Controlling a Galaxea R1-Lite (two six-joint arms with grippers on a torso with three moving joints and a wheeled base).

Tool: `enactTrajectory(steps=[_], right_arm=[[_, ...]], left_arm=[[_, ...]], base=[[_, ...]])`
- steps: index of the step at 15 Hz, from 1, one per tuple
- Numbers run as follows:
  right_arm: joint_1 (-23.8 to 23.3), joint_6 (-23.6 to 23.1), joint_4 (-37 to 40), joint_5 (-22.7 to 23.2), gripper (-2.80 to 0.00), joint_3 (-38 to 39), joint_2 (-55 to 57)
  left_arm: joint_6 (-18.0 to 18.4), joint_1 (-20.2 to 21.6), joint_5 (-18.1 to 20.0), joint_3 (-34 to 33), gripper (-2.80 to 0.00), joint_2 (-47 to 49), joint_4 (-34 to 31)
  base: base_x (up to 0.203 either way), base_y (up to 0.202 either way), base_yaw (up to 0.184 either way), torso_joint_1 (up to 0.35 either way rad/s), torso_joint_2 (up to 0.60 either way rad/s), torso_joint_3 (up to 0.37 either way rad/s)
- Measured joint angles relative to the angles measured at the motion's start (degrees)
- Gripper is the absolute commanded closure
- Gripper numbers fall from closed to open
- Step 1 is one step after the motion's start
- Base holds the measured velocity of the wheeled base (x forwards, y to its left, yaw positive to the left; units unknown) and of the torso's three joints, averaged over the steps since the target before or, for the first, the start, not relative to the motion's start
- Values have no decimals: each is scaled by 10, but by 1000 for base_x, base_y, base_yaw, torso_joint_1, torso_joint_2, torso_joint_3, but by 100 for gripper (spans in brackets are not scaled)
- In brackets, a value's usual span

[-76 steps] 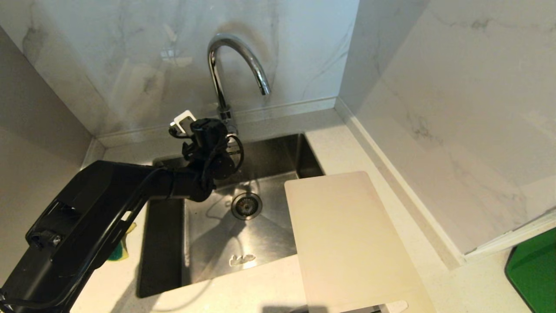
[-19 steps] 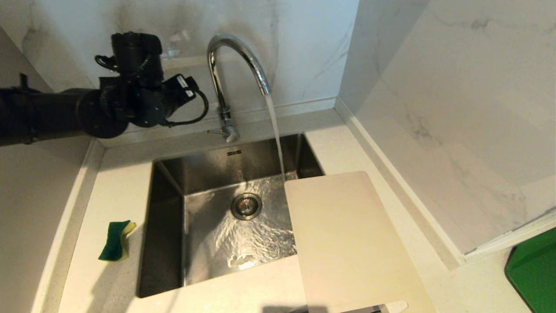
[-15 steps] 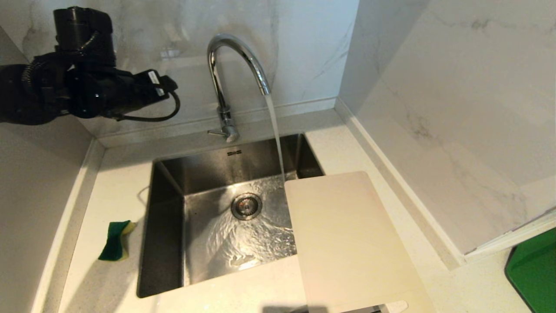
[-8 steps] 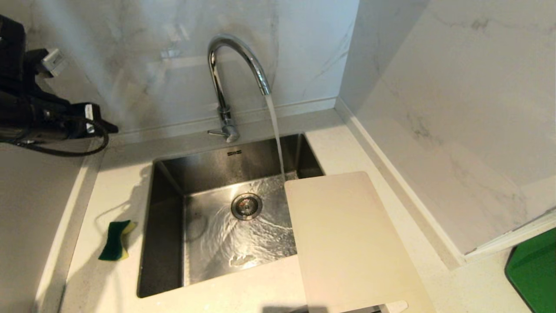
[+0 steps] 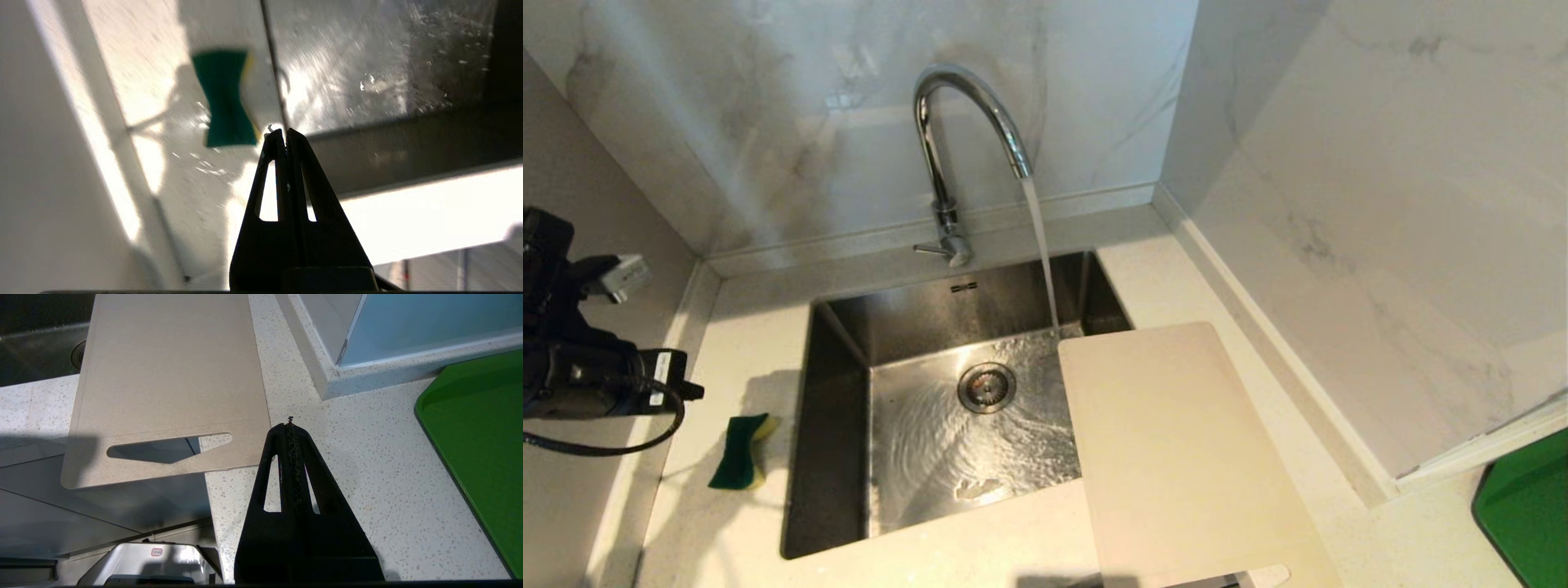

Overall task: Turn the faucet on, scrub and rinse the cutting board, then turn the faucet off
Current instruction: Pick up the cleaning cloth

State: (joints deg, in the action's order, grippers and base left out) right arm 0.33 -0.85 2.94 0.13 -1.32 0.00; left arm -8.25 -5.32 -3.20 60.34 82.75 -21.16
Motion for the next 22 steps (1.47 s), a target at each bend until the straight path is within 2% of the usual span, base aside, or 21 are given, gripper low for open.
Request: enactTrajectory(steps=[2, 5, 6, 13, 20, 21, 22], right_arm=[[0, 0, 0, 0, 0, 0, 0], [0, 0, 0, 0, 0, 0, 0], [0, 0, 0, 0, 0, 0, 0], [0, 0, 0, 0, 0, 0, 0], [0, 0, 0, 0, 0, 0, 0], [0, 0, 0, 0, 0, 0, 0], [0, 0, 0, 0, 0, 0, 0]], left_arm=[[-21, 3, 8, -44, 0, 1, 39], [-23, 16, 10, -84, 0, 9, 63], [-23, 22, 9, -92, -280, 15, 68], [-23, 41, 11, -101, -280, 104, 157], [-19, 73, 12, -98, -280, 182, 215], [-19, 77, 16, -97, 0, 190, 219], [-19, 80, 30, -97, 0, 197, 221]], base=[[0, 0, 0, 0, 0, 0], [0, 0, 0, 0, 0, 0], [0, 0, 0, 0, 0, 0], [0, 0, 0, 0, 0, 0], [0, 0, 0, 0, 0, 0], [0, 0, 0, 0, 0, 0], [0, 0, 0, 0, 0, 0]])
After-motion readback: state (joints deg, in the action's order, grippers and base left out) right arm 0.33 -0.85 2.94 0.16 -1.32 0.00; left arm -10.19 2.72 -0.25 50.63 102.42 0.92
